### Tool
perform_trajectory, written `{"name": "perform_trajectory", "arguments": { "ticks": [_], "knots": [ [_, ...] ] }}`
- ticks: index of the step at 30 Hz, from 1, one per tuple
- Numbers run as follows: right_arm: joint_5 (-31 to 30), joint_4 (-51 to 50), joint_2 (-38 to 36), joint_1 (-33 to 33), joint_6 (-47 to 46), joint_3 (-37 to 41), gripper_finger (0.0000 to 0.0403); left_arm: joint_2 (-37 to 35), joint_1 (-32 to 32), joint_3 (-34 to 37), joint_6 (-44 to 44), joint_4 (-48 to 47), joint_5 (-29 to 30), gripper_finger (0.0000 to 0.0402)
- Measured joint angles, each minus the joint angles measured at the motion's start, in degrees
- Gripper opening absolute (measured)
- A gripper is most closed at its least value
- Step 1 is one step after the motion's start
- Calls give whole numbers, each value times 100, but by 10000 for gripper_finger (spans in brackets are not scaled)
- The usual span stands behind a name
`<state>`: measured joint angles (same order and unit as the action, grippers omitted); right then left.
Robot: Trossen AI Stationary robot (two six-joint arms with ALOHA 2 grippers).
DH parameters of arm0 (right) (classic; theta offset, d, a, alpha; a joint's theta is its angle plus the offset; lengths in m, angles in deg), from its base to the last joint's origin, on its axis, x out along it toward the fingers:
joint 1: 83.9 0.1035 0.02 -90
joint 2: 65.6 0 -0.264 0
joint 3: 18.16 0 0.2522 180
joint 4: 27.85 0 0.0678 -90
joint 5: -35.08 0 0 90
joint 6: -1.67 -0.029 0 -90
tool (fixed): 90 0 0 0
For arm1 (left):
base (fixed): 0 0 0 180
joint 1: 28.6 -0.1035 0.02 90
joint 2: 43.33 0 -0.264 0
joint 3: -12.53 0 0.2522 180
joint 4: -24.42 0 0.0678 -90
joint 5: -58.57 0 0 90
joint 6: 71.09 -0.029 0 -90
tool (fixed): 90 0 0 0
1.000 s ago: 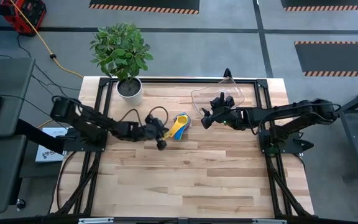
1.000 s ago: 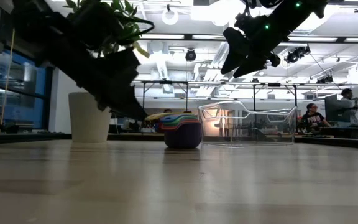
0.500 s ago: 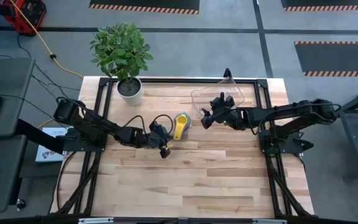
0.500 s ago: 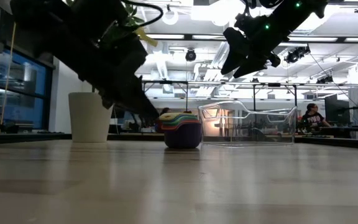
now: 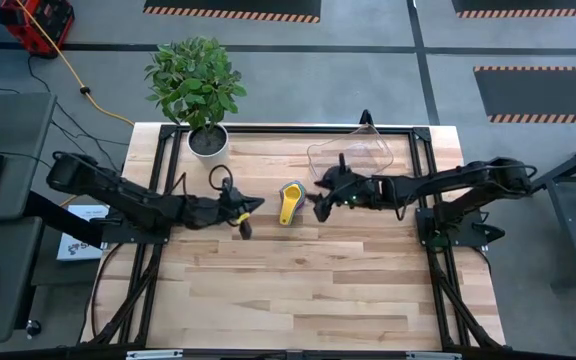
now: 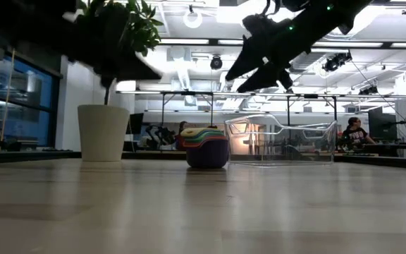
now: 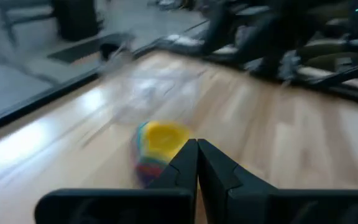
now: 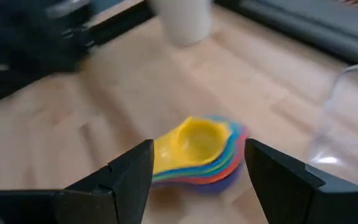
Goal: Nest measuring cups in basket
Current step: Put the nested measuring cups into the transparent bin
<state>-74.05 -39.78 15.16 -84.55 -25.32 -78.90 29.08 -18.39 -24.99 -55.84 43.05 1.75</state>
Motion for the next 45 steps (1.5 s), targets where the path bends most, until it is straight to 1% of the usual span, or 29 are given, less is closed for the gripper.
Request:
{"name": "perform_trajectory", "arguments": {
  "ticks": [1, 3, 6, 7, 9, 11, 13, 16, 18, 19, 22, 25, 28, 31, 33, 35, 37, 40, 45],
  "knots": [
    [137, -15, 1, 65, -46, 0, 243, -21, -48, 134, 95, 18, 39, 0],
    [202, -62, 56, 263, -288, -5, 243, 4, -146, 261, 256, -42, 48, 0],
    [99, -711, 127, 628, -881, -7, 243, 59, -223, 358, 365, -119, 46, 0],
    [25, -932, 165, 743, -1064, -7, 243, 58, -236, 359, 373, -92, 36, 0],
    [-317, -1262, 199, 972, -1519, -2, 243, 45, -237, 354, 343, 74, 20, 0],
    [-542, -1259, 285, 1138, -1940, -9, 243, 20, -237, 353, 268, 77, -162, 0],
    [-609, -1364, 316, 1264, -2064, 4, 243, -1, -237, 355, 337, 90, -279, 0],
    [-949, -1339, 437, 1450, -2356, -7, 243, -39, -233, 357, 359, 53, -301, 0],
    [-1000, -1217, 563, 1526, -2417, -6, 243, -45, -233, 346, 361, 112, -305, 0],
    [-915, -1195, 608, 1530, -2390, -4, 243, -45, -233, 354, 362, 96, -304, 0],
    [-301, -1076, 720, 1443, -2270, -4, 244, -45, -233, 356, 357, 92, -305, 0],
    [-28, -1058, 857, 1368, -2224, -2, 260, -45, -233, 355, 351, 91, -305, 0],
    [171, -1064, 958, 1273, -2152, 0, 295, -45, -233, 356, 340, 131, -305, 0],
    [285, -1028, 974, 1155, -2159, 0, 341, -45, -233, 355, 261, 148, -305, 0],
    [286, -884, 974, 1066, -2292, 0, 370, -45, -233, 355, 259, 152, -305, 0],
    [290, -701, 974, 968, -2498, 0, 390, -45, -233, 355, 259, 178, -305, 0],
    [299, -657, 974, 891, -2618, -1, 397, -45, -233, 355, 259, 171, -305, 0],
    [249, -788, 974, 979, -2655, 0, 397, -45, -233, 355, 266, 167, -422, 0],
    [584, -936, 974, 1238, -2698, 0, 397, -45, -233, 355, 345, 145, -500, 0]
  ]
}}
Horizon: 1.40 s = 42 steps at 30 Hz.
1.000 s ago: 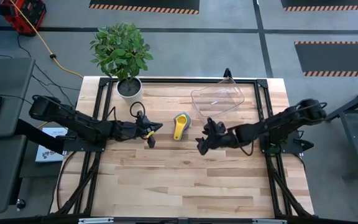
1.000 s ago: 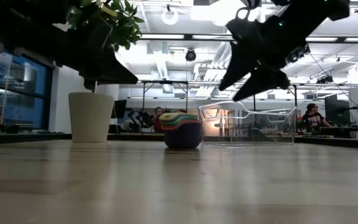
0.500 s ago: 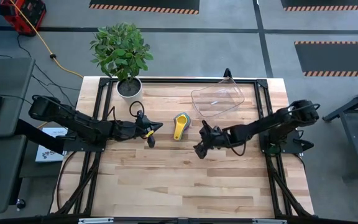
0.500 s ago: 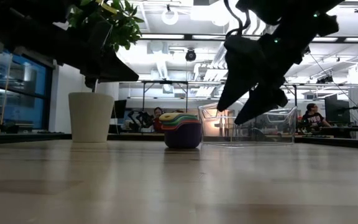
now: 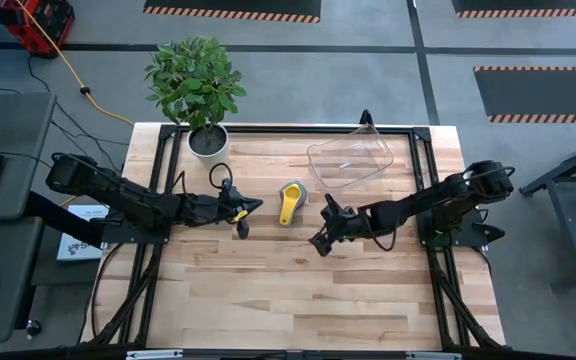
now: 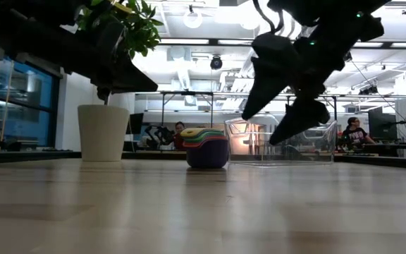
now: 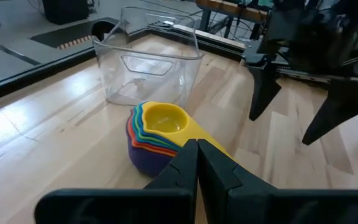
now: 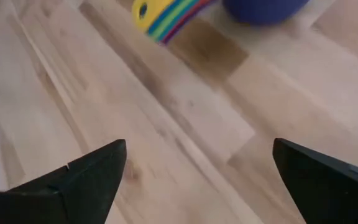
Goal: Nest measuring cups in basket
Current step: Put the nested measuring cups into the transparent bin
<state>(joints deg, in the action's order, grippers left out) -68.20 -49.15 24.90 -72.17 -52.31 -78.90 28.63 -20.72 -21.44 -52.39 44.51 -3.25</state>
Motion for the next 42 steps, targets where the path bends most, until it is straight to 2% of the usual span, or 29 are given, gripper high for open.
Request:
{"name": "perform_trajectory", "arguments": {
  "ticks": [5, 9, 14, 21, 24, 32, 36, 39, 42],
  "knots": [
    [409, -507, 0, 212, -279, 2, 397, 0, 0, 0, 15, 0, -65, 0],
    [774, -501, 1, 235, -427, 2, 397, 0, 0, 0, 17, 2, -65, 0],
    [1141, 92, 356, 262, -569, 2, 397, 0, -2, 0, 17, 7, -65, 0],
    [727, 2295, 1331, -160, 33, 0, 397, 0, 15, 0, 15, -10, -103, 0],
    [692, 2719, 1571, -347, 108, 0, 397, 0, 17, 0, 16, -51, -111, 0],
    [69, 3210, 1644, -363, 365, 60, 397, 0, 15, 0, 17, -108, -127, 0],
    [128, 3647, 1513, -354, -36, 705, 397, 0, 15, 0, 17, -148, -168, 0],
    [83, 4672, 1278, -351, -292, 1479, 397, 0, 15, -2, 17, -110, -222, 0],
    [-562, 5726, 1141, -231, -713, 2134, 397, 0, 0, -2, 19, -51, -220, 0]
  ]
}}
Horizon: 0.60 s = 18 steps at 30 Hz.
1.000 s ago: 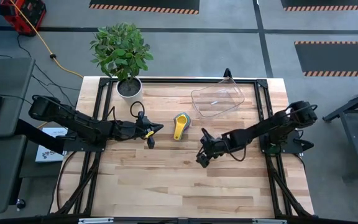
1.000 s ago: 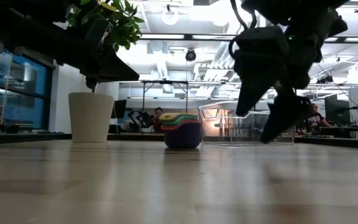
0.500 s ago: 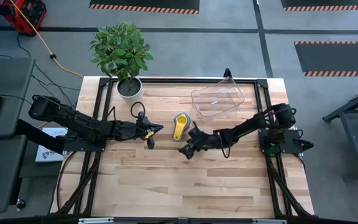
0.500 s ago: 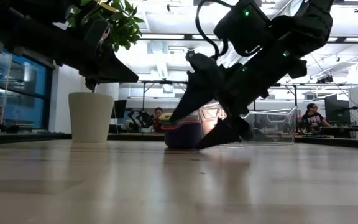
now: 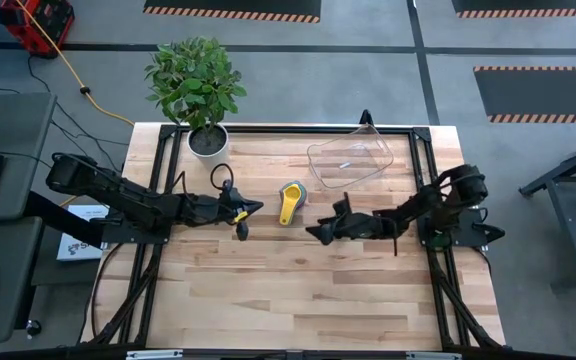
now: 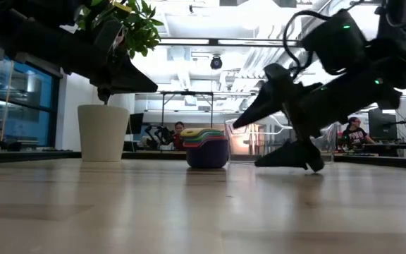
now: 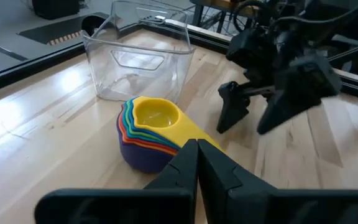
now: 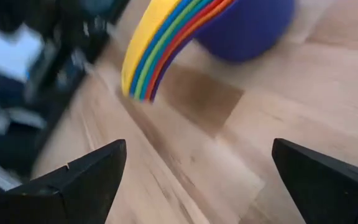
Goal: Nest measuring cups in basket
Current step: Put the nested measuring cups into the transparent bin
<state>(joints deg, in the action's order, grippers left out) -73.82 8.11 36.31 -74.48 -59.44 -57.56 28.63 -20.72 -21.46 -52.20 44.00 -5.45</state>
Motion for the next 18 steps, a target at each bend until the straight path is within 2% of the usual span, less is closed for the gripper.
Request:
{"name": "perform_trajectory", "arguments": {
  "ticks": [4, 7, 10, 18],
  "knots": [
    [-486, 49, 252, 178, -779, -135, 397, 0, -7, 0, 0, 48, 5, 0],
    [-836, -36, 470, 234, -610, -564, 397, -2, -7, 0, 33, 92, 4, 0],
    [-795, -236, 511, 101, -333, -891, 397, -1, -4, 0, 55, 86, 4, 0],
    [-656, -404, 498, -122, -308, -1291, 397, -2, 0, 0, 55, 64, -24, 0]
  ]
}}
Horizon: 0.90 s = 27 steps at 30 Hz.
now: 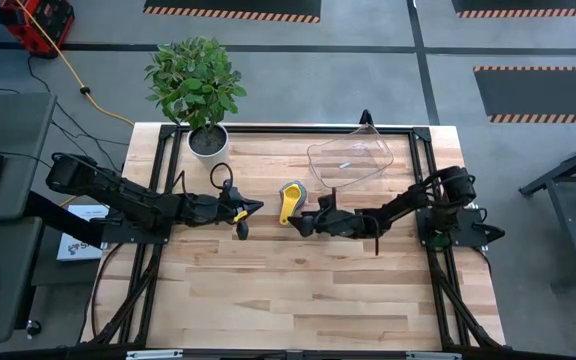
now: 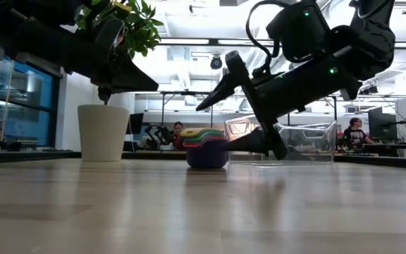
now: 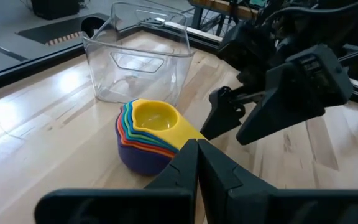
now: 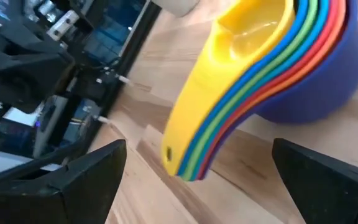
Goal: Nest measuring cups in basket
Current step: Put the nested measuring cups into the transparent bin
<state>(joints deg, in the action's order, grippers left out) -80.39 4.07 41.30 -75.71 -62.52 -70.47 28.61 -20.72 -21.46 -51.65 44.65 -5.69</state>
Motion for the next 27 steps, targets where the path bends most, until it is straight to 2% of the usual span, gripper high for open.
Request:
{"name": "perform_trajectory", "arguments": {
  "ticks": [11, 22, 27],
  "knots": [
    [-67, -405, 0, -74, -828, -46, 397, 1, 0, 0, -2, 31, -9, 0],
    [533, -476, 533, -357, -482, -754, 397, 0, 0, 0, -6, -8, -10, 0],
    [272, -438, 533, -444, -530, -754, 397, 0, 0, 0, -7, -13, -9, 0]
  ]
}}
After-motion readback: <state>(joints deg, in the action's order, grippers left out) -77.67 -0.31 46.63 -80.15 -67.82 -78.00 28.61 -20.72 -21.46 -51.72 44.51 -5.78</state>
